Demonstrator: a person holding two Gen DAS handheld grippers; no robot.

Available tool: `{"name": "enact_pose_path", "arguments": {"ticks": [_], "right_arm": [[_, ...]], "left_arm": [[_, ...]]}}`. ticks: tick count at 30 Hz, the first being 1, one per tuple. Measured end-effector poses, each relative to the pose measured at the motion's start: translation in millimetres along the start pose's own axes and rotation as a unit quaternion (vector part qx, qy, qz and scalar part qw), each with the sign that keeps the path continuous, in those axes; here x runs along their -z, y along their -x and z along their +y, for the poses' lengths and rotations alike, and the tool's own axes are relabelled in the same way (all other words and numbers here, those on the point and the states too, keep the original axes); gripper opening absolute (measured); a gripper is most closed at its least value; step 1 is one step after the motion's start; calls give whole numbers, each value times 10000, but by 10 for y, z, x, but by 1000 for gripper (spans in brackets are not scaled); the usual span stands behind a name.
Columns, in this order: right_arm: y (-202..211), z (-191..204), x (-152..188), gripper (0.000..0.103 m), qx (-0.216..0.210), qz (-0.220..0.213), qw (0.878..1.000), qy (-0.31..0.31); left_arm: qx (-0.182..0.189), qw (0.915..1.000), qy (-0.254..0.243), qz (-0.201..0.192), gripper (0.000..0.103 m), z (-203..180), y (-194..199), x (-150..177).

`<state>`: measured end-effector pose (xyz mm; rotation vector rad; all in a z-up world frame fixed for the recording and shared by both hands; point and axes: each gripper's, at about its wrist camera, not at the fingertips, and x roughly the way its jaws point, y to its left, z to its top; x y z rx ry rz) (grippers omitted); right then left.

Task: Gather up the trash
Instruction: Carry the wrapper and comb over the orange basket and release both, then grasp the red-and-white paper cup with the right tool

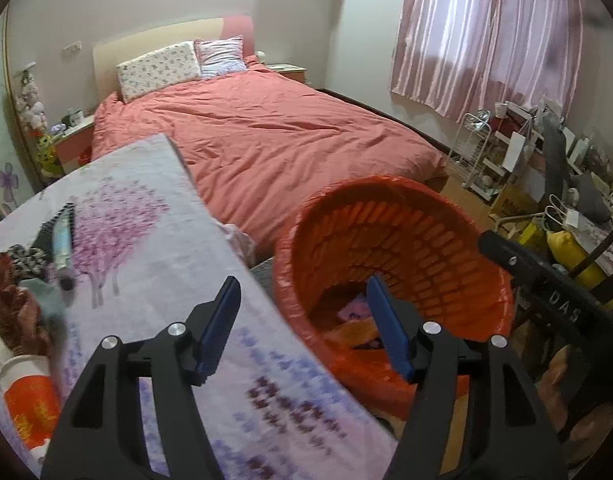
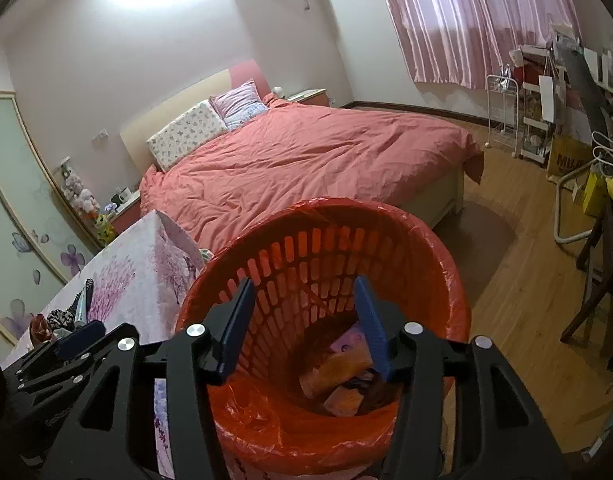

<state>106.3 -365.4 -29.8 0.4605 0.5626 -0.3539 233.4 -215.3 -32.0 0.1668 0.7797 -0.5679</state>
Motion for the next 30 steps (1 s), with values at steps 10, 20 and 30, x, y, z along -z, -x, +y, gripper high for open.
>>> {"name": "enact_pose_path", "arguments": {"ticks": [10,20,30], "right_arm": [[77,236,15,57,-16,6,9997,249],[210,790,186,60,-318,107,9962,803],[338,1813,604,66,-1065,404,9807,1589]], "left_arm": [[-342,9990,270,-93,66,380,321,156],[-851,9943,551,-341,70,927,815,411],[-1899,9725,1273,-441,71,1953,1375,863]]}}
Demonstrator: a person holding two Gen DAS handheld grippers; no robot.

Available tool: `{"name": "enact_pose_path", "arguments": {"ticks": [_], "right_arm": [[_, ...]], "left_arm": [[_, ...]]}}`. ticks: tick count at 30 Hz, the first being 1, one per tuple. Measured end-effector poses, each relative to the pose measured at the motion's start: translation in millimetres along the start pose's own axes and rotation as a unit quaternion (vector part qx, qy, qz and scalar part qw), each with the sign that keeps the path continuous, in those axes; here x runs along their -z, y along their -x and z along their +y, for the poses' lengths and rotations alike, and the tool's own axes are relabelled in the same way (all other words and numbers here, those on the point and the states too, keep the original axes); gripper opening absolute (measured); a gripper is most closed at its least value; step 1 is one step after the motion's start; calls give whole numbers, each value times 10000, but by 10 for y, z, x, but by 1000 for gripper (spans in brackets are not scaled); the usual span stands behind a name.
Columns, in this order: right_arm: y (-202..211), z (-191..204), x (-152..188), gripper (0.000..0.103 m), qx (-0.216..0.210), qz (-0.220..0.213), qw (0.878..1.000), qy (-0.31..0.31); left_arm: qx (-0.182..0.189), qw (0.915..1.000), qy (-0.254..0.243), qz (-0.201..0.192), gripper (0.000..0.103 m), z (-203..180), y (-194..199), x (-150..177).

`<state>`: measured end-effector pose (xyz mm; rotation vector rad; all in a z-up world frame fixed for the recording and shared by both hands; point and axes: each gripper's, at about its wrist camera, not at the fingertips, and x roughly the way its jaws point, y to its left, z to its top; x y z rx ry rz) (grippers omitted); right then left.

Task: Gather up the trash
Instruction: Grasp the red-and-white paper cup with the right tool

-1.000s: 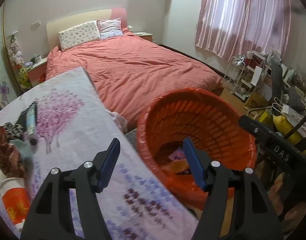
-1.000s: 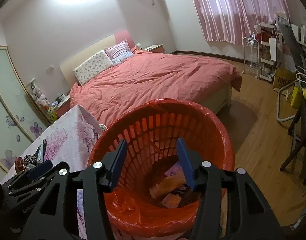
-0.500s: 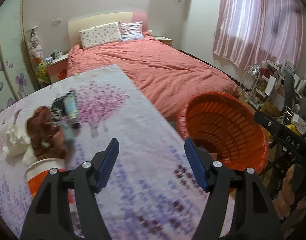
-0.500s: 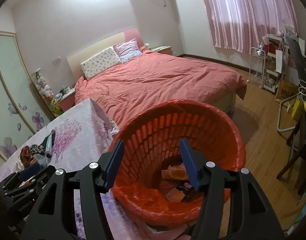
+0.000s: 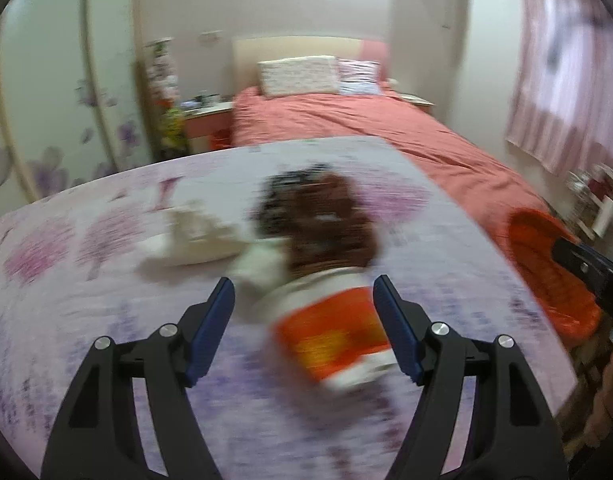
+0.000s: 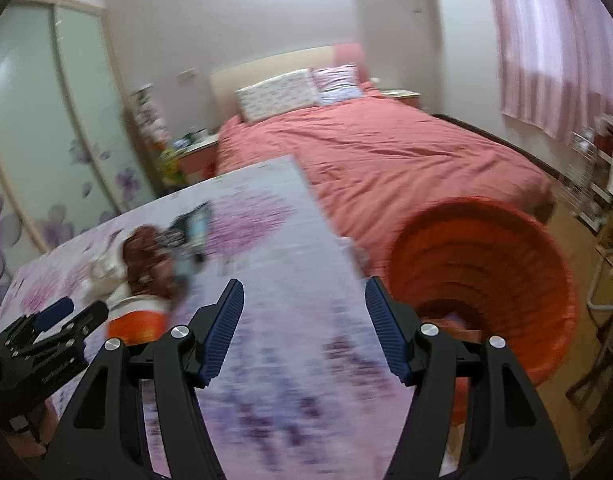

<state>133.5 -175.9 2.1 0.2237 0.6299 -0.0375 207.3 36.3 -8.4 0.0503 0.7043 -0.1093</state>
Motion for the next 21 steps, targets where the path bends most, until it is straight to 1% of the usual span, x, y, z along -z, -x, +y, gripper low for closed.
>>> {"name": "enact_pose_path", "arguments": {"ticks": [2,7,9,10,11,12,16,21], "right_arm": [[-24,216,25,71,-154,36,9997,163],[-175,665,120,72,-486,311,9971,499],[-271,822,175,75,-565,474,9956,585],[-305,922,212,78,-568,510,9952,616],[-340,983,233,83,-569,542,9948,647],[-380,1038,255,84,-566,574,9944,681],[-530,1226,322,85,-447,759,9926,833],[-676,1361,438,85,-289,992,9898,976]], "left_arm": [[-153,9997,176,10,71,227,25,27],[-423,9968,676,92,71,792,92,194],[-473,9957,788,115,71,922,132,253],[-504,9949,860,132,71,1008,148,287],[-518,9945,901,138,71,1059,164,317],[-529,9941,935,144,71,1098,173,338],[-552,9925,1075,177,72,1269,190,407],[-545,9917,1147,215,72,1354,197,482]]}}
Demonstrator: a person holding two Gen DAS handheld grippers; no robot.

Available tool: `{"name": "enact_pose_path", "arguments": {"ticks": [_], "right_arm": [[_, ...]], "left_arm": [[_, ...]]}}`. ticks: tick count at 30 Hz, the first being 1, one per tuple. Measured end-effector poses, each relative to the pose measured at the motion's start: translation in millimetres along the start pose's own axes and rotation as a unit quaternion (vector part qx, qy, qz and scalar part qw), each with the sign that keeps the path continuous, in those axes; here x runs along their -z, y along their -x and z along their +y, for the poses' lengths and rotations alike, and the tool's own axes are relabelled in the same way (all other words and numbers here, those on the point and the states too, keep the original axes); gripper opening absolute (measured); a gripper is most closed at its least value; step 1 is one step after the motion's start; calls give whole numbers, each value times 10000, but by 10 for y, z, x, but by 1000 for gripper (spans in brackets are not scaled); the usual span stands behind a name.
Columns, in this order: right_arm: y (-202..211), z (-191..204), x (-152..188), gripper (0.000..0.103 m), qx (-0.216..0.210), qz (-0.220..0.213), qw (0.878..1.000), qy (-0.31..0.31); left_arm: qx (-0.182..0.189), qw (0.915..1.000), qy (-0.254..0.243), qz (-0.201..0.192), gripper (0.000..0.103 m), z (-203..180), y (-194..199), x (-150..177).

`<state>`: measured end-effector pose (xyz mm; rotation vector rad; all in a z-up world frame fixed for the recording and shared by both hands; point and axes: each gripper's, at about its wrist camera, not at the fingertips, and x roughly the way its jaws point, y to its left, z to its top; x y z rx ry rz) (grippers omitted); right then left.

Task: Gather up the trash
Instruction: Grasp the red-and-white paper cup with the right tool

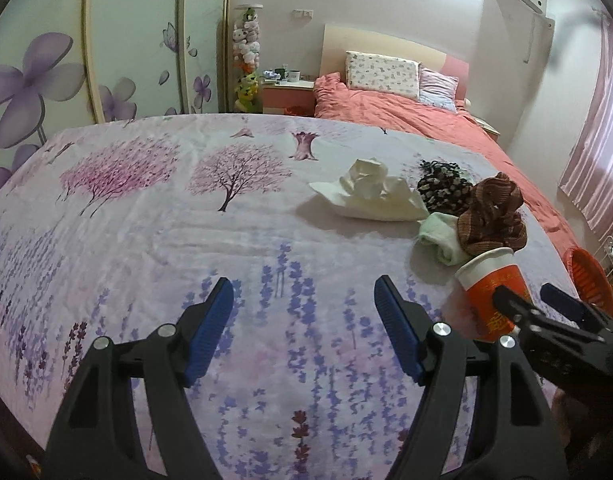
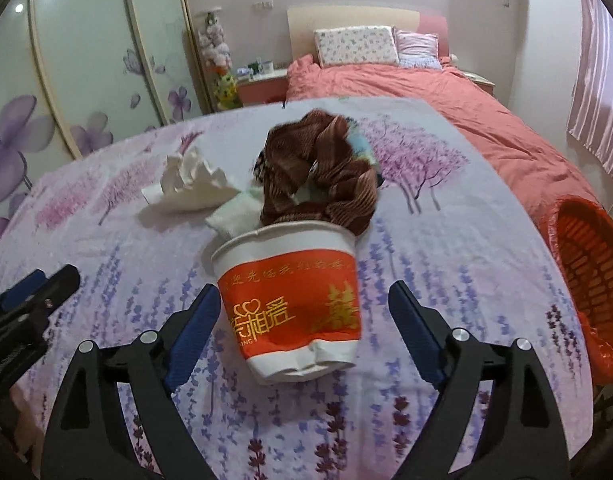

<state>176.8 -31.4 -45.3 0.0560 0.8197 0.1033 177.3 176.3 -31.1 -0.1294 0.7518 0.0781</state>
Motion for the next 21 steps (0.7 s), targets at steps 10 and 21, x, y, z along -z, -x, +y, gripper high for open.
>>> {"name": "enact_pose_path", "arguments": {"ticks": [10,21], "right_arm": [[-121,73,31,79,165,170,9995,189],[105,-298,75,77,349,-147,9993,26]], "left_arm": [[19,9999,23,97,72,13,-91,-2],[41,9998,-35,197,72,-132,-277,-119]]}}
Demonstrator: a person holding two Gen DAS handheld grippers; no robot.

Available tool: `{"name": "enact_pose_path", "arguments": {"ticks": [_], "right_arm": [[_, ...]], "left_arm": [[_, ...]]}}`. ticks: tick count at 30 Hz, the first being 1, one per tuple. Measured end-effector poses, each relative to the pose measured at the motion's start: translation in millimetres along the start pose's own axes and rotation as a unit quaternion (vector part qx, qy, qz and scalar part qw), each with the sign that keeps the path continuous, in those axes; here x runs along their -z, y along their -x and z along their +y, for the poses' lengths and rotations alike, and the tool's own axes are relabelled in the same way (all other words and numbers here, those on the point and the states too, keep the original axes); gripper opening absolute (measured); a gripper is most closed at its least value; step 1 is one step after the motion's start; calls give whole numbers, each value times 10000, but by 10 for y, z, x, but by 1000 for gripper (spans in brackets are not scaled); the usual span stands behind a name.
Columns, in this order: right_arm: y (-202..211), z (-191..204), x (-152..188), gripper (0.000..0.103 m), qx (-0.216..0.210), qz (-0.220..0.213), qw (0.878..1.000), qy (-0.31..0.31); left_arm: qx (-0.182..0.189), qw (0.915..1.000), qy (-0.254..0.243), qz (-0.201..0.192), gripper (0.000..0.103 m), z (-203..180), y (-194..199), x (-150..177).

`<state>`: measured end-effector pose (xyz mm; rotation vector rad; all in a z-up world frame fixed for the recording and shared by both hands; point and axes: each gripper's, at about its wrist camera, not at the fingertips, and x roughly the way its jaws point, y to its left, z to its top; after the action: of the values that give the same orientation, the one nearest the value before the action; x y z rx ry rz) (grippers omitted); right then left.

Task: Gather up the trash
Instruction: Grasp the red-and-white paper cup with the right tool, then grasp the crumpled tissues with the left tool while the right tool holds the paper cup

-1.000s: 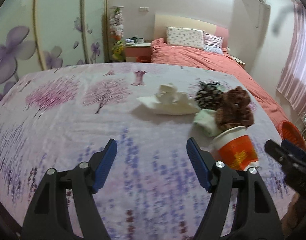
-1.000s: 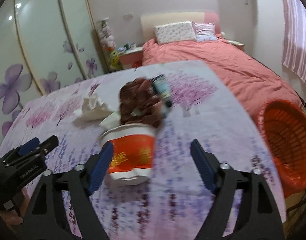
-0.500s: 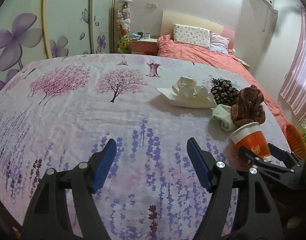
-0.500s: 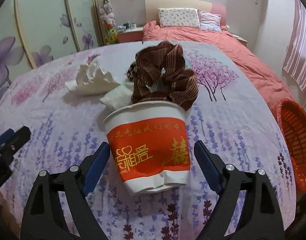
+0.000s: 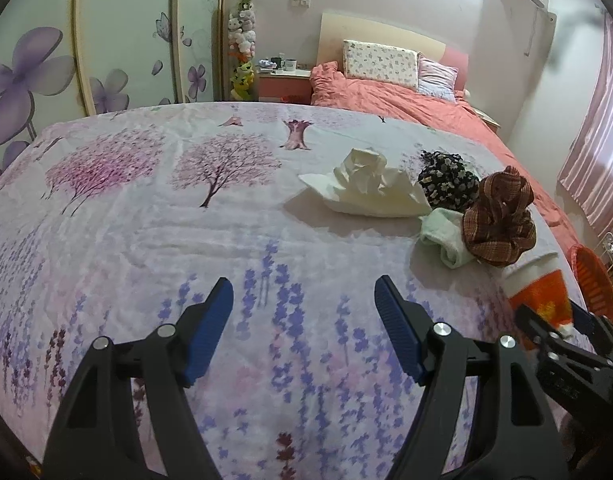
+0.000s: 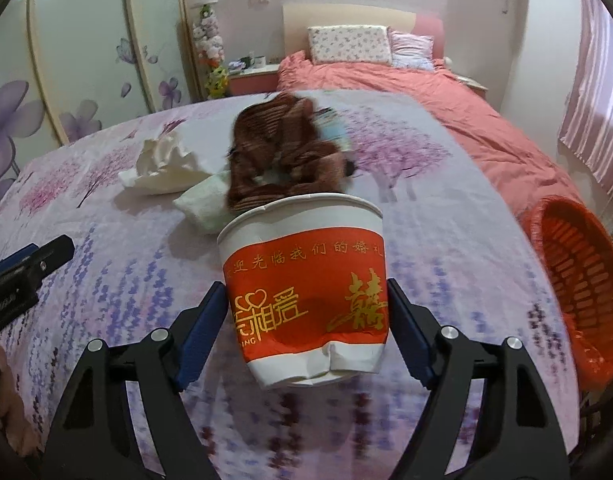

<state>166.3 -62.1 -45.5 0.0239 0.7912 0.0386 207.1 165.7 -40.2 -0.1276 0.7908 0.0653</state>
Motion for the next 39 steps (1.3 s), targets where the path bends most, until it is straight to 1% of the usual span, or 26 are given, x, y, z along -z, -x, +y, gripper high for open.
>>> {"name": "enact_pose_path", "arguments": {"ticks": [3,7,9,14,17,19,20,22,26,28,29,30,31,33,34,36,39], "right_arm": [[26,-191,-34,77,88,-54,9998,-167],[26,-375,-68,77,176,-96,9992,-359],[16,-468,-96,77,202,-112,9987,-459],[-43,-626,-122,77,186,-107,9980,-595],[-66,-687,-123,77,163,-79,9978,-632],[-77,-714,-127,77,146,-66,9977,-656],[-81,-739,-130,77,134,-64,9977,-662],[-90,-762,-132,77,113,-60,9977,-673],[-111,-803,-123,77,58,-25,9972,-739],[-126,-806,-125,77,43,-5,9971,-765],[-130,-802,-125,77,42,3,9970,-767],[-128,-802,-121,77,37,3,9971,-764],[-124,-805,-125,77,43,-1,9971,-760],[-124,-808,-119,77,49,-7,9971,-761],[-123,-813,-115,77,50,-12,9971,-762],[-115,-816,-112,77,60,-32,9971,-764],[-92,-831,-123,77,55,-58,9970,-770]], "left_arm": [[-20,10000,-53,-45,72,-70,-67,-95],[37,9999,-123,-64,72,-222,-224,-347],[52,9999,-119,-50,78,-285,-298,-457],[119,9999,-21,28,83,-463,-560,-766],[-11,9998,-110,189,83,-580,-780,-860],[-185,9989,-168,393,83,-626,-960,-877],[-207,9986,-163,458,83,-624,-1006,-870],[-128,9982,-105,575,82,-612,-1087,-847],[11,9982,-109,593,75,-604,-1119,-804],[181,9979,-5,630,65,-596,-1147,-805],[315,9975,35,626,56,-595,-1169,-810],[485,9970,60,604,45,-592,-1175,-808],[579,9965,62,596,42,-600,-1175,-804],[619,9965,-14,562,31,-623,-1151,-785],[609,9967,-56,543,30,-631,-1137,-778],[657,9964,-80,525,25,-632,-1105,-772],[701,9965,-134,428,23,-597,-1000,-791]]}}
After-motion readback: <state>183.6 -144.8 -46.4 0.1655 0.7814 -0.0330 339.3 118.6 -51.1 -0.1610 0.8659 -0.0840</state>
